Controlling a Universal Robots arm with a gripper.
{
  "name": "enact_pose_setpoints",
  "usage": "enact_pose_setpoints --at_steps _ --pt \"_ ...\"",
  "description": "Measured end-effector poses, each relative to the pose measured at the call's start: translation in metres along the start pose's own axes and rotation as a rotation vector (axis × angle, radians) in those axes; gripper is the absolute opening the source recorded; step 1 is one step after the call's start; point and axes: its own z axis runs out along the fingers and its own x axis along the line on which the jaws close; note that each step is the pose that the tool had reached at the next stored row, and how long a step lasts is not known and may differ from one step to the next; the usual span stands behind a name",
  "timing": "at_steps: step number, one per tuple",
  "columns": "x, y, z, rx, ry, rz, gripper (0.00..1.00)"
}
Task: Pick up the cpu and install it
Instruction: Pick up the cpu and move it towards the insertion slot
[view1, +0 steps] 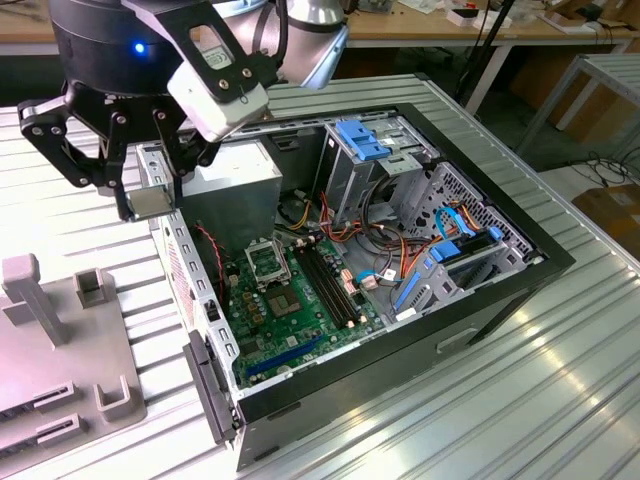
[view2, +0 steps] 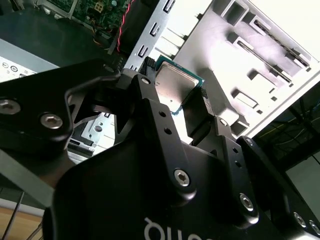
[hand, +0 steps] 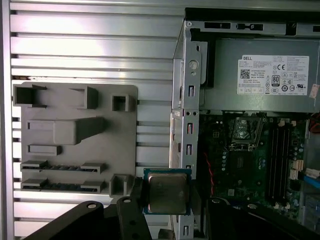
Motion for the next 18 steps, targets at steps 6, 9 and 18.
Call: enact_pose_setpoints --at_steps 6,9,18 --pt "-0.0058 -0.0002 -0.0001 0.0001 0.0000 0.000 0.47" --pt "-0.0092 -0.0003 -0.0002 0.0001 0.0000 0.000 0.47" --pt "-0.0184 -0.0006 -0.0003 0.0004 0.0000 0.000 0.47"
